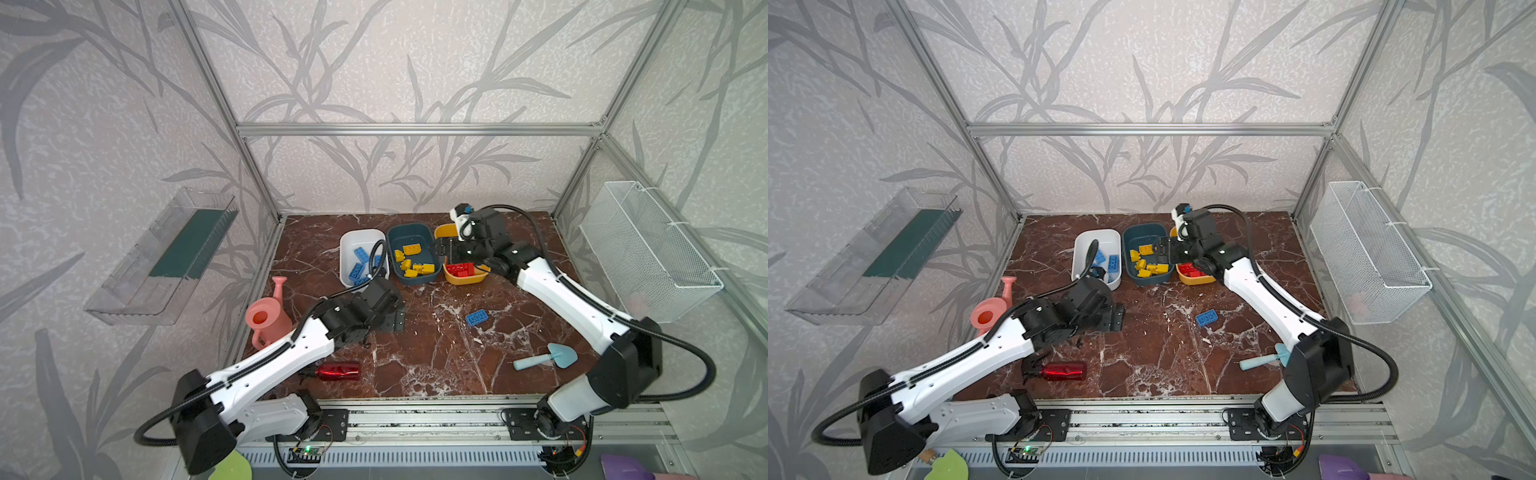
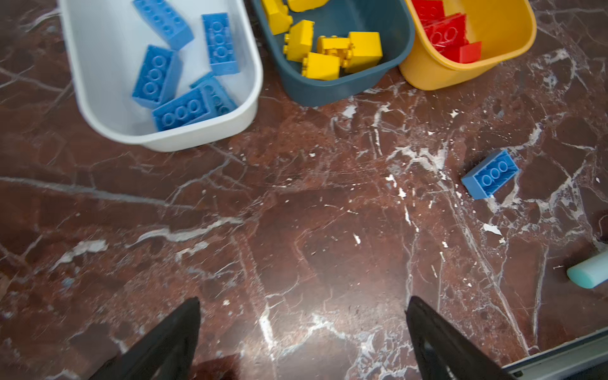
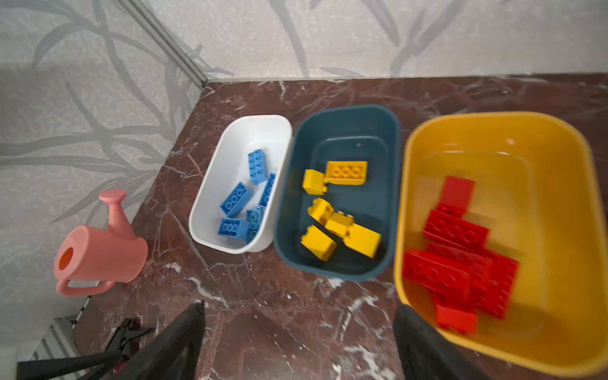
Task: Sort the legos into containers by color
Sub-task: 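Grasp the last blue three-stud brick with the left gripper while the right withdraws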
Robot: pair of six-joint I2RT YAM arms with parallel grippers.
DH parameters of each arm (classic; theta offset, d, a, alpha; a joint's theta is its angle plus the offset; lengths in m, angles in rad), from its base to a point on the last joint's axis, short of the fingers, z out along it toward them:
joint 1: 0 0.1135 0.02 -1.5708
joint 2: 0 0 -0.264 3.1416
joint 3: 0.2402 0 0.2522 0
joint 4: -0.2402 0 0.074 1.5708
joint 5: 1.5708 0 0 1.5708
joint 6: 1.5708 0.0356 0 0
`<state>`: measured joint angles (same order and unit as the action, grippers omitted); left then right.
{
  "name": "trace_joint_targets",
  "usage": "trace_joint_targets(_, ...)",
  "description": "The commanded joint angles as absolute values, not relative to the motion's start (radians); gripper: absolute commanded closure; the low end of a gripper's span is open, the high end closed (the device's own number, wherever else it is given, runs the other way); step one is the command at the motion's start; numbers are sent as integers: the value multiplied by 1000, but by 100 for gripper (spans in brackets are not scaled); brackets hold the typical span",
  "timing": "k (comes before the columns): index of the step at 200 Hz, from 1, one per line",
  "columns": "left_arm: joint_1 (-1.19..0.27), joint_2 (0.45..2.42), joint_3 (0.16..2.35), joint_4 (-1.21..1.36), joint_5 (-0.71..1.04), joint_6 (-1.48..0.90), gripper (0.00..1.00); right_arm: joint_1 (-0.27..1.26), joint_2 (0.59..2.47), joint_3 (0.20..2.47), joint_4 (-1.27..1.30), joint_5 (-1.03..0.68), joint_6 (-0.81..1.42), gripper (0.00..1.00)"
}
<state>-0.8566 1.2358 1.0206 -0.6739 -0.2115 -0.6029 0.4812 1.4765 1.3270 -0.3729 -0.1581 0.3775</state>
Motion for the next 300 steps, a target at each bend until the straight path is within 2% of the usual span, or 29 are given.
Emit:
trace_joint_targets(1, -901, 1357, 1094, -570, -208, -560, 4, 401, 1324, 1195, -345, -197, 413, 8)
trace_joint_targets(23, -910, 1488, 1154, -486, -94, -475, 13, 275, 1180, 1079, -338, -277, 459, 8)
trace_joint_targets(40, -931, 1584, 1216, -456, -67, -404, 21, 201, 1087, 1024, -342, -323, 483, 8)
trace_joint_targets(102, -976, 1879, 1396, -380, 27, -218, 25, 152, 933, 962, -376, -340, 509, 8)
trace_joint_targets(131, -980, 1973, 1446, -348, 59, -182, 31, 151, 895, 958, -365, -365, 531, 8)
trace_joint_targets(204, -1005, 2145, 1550, -278, 115, -98, 34, 150, 844, 941, -304, -362, 593, 8)
trace_joint_targets(251, -1017, 2208, 1587, -261, 85, -77, 42, 150, 839, 930, -268, -403, 610, 8)
trace_joint_targets(300, -1021, 2210, 1587, -253, 70, -64, 63, 150, 831, 930, -262, -420, 620, 8)
